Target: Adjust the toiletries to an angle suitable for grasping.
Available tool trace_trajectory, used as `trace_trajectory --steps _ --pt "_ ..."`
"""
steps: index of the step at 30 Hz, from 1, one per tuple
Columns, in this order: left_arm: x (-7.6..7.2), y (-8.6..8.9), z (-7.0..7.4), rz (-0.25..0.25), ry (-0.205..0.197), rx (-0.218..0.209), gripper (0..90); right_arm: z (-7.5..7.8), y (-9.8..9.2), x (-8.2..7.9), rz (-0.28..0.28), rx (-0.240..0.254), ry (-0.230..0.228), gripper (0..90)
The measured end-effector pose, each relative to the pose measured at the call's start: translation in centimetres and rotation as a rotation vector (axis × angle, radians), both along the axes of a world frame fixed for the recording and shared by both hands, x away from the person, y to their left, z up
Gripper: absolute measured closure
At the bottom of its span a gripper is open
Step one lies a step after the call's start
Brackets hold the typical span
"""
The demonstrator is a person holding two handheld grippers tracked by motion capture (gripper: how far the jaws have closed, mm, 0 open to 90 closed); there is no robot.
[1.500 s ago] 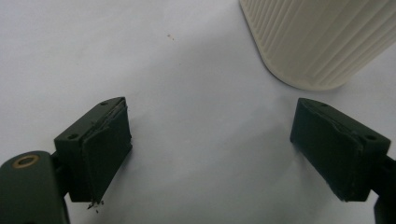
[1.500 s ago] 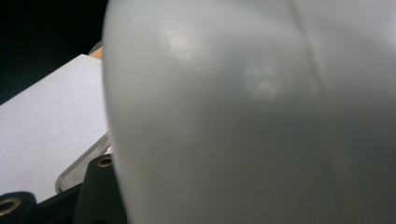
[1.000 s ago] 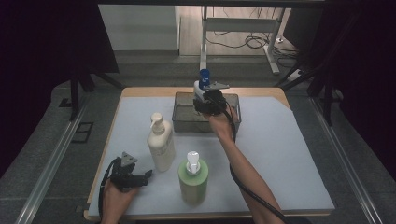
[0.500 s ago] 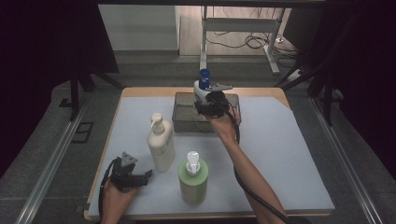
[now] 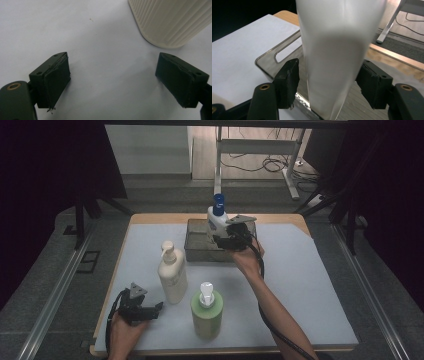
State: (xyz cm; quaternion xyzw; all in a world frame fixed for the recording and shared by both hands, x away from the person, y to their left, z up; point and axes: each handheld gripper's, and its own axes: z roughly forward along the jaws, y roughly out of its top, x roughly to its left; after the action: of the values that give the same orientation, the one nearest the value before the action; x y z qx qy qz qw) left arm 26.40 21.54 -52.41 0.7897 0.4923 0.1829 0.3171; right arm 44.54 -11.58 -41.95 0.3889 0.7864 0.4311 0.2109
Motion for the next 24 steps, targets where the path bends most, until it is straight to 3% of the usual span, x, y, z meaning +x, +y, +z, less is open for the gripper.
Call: trace_trajectory --steps 14,24 --pt "0.0 0.0 0.0 0.0 0.0 0.0 12.2 -0.5 -2.1 -1.5 0.036 0.02 0.049 47.4" --pt "0.0 0.0 0.0 0.0 0.001 0.0 12.2 -0.8 -3.3 -1.8 0.033 0.013 0.092 66.1"
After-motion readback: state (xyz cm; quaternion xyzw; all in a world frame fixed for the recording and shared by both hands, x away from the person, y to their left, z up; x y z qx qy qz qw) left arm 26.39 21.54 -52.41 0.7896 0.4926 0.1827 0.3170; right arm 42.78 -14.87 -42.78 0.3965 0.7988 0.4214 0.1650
